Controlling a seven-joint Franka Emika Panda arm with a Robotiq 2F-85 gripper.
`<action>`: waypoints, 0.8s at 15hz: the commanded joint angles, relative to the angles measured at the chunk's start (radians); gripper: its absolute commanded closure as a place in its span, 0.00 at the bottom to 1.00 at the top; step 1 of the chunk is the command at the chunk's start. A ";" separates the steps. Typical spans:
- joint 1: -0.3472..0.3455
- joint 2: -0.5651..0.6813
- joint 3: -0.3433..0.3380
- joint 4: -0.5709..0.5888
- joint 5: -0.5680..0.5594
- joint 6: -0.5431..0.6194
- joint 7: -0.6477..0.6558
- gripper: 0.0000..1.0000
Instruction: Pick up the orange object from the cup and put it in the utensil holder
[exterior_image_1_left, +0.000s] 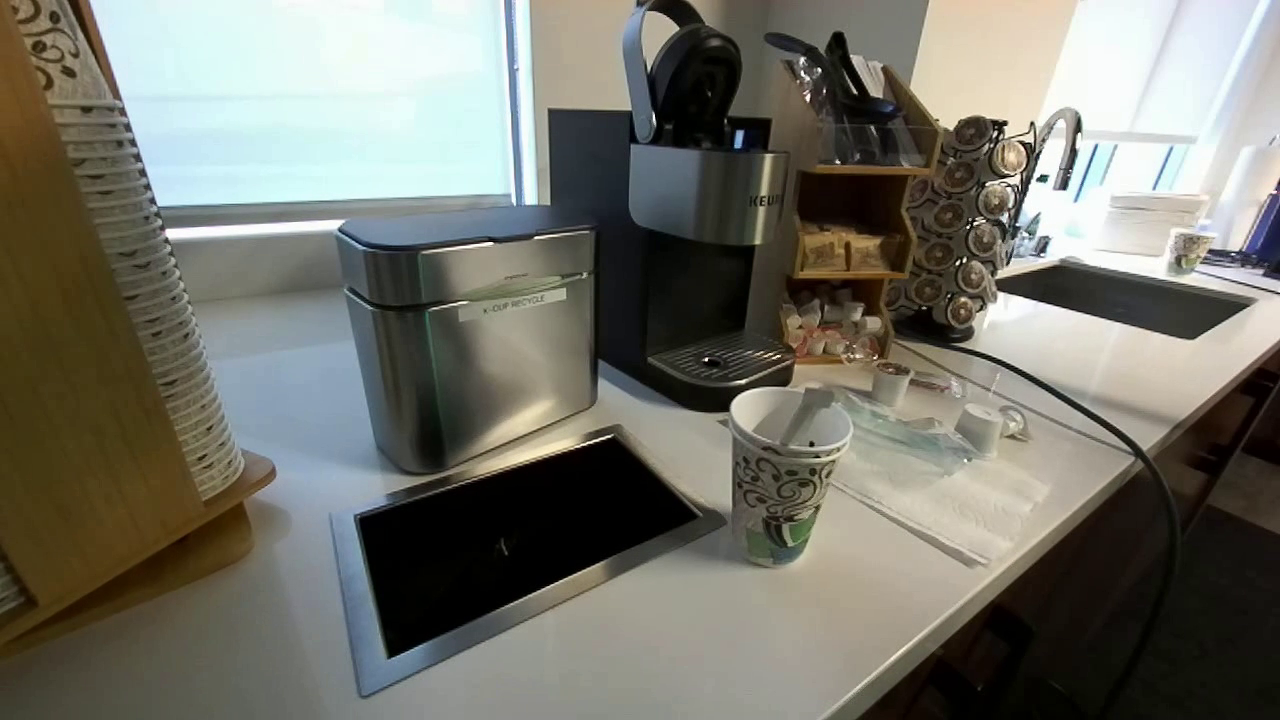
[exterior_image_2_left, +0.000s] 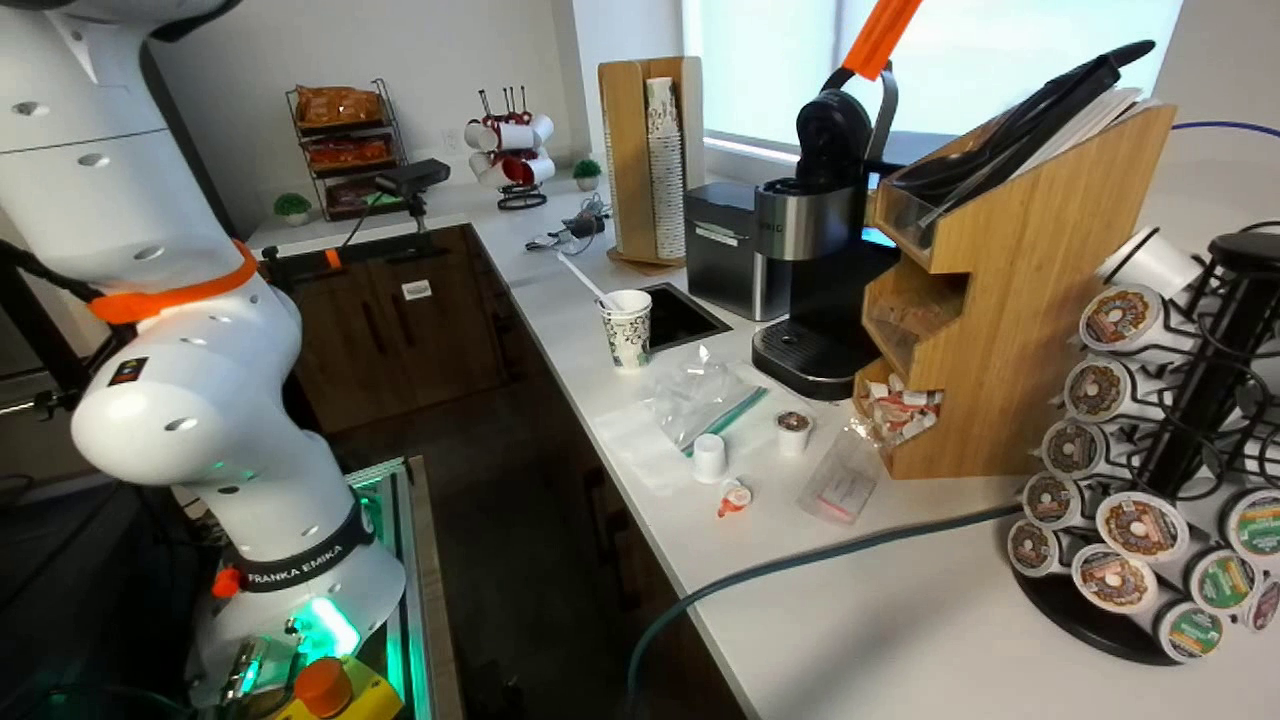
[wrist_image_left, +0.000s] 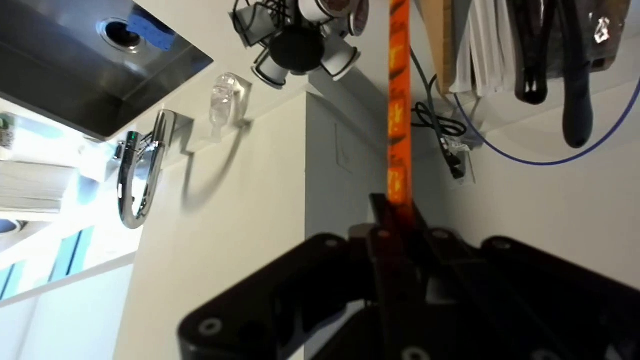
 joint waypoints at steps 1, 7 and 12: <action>-0.003 0.033 0.000 0.041 0.012 0.000 -0.001 0.93; -0.047 0.171 -0.006 0.164 0.311 0.005 -0.177 0.98; -0.124 0.362 0.009 0.385 0.476 -0.095 -0.324 0.98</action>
